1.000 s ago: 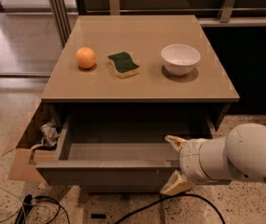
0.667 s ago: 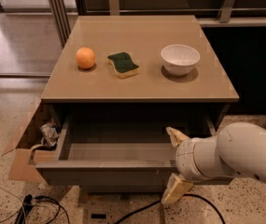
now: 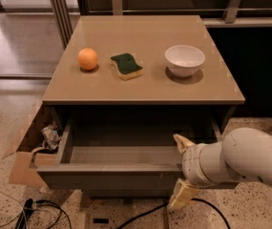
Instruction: Open top drawer
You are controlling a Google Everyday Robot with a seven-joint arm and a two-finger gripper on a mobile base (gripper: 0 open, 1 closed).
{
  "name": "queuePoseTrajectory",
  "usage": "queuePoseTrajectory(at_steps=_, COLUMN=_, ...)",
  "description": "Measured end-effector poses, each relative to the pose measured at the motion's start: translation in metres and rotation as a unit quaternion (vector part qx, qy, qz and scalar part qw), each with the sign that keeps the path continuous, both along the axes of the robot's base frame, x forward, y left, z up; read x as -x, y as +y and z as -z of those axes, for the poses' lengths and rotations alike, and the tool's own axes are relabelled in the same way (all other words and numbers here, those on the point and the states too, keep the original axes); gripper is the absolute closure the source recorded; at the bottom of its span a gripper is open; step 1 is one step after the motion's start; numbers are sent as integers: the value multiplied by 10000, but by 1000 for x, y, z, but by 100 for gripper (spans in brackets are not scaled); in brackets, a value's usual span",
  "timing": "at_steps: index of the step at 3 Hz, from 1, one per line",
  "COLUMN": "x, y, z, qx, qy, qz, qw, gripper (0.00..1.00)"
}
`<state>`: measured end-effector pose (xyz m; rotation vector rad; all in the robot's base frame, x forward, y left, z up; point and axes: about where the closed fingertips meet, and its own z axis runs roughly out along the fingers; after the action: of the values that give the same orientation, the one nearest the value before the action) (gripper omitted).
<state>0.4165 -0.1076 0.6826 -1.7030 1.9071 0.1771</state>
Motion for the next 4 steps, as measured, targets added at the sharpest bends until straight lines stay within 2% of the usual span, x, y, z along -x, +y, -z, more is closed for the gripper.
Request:
queuePoseTrajectory(at_steps=2, x=-5, y=3, z=10, qx=97, qy=71, qz=-28, qw=9999, gripper=0)
queuePoseTrajectory(at_steps=4, x=-5, y=3, z=10, qx=97, qy=71, qz=-28, qw=9999, gripper=50)
